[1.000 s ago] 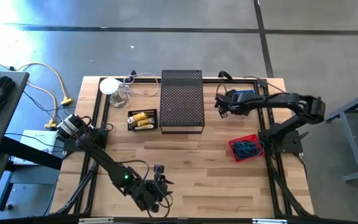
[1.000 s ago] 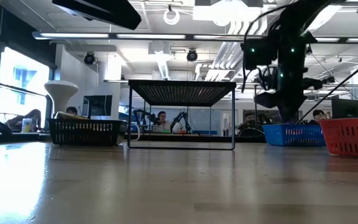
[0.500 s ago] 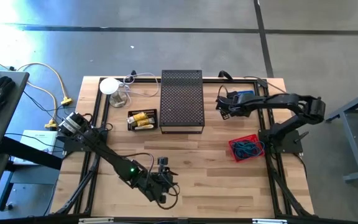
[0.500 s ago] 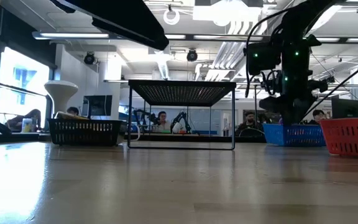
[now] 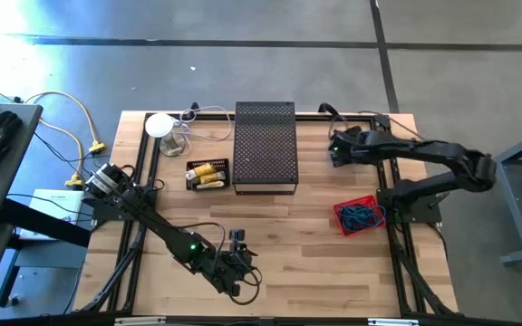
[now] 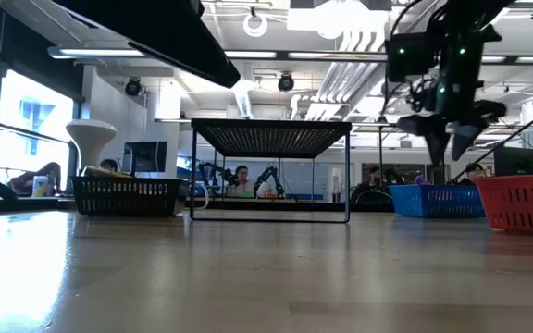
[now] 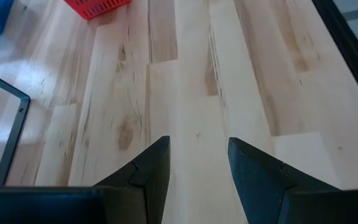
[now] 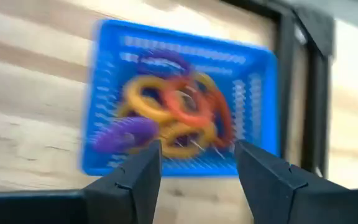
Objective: Pick & Place Office Desk Supplies
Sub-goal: Put the violet spring keychain into the blue bin, then put the blue bin on the shelf
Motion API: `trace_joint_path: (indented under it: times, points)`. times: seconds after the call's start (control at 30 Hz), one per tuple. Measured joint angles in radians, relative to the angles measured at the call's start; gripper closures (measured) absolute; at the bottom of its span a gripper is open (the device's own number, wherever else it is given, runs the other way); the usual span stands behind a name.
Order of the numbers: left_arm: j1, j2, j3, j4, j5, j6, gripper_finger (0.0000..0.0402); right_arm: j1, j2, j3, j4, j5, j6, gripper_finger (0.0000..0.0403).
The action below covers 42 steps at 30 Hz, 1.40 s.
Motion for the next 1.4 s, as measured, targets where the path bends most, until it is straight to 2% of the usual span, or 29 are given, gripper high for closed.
trace_joint_path:
  times: [0.17,0.37,0.53,0.83,1.1,1.4]
  points:
    - [-0.001,0.0,0.0,-0.039,0.001,0.0,0.0247,-0.099,-0.079,0.0,-0.149,-0.054,0.126,0.0214]
    - [0.011,0.0,0.0,-0.064,0.002,0.0,0.0247,-0.111,-0.086,0.0,-0.115,-0.028,-0.035,0.0215]
    - [0.025,0.0,0.0,-0.087,0.001,0.0,0.0247,-0.119,-0.051,0.0,-0.106,0.028,-0.039,0.0215]
    - [0.044,0.0,0.0,-0.155,0.001,-0.011,0.0247,-0.274,-0.001,0.0,-0.123,-0.052,-0.029,0.0215]
    - [0.062,0.0,-0.002,-0.159,0.001,0.052,0.0247,-0.319,0.06,0.0,-0.095,-0.061,-0.032,0.0215]
    - [0.107,0.0,-0.002,-0.161,0.022,0.095,0.0247,-0.374,0.188,0.0,-0.049,-0.053,-0.066,0.0215]
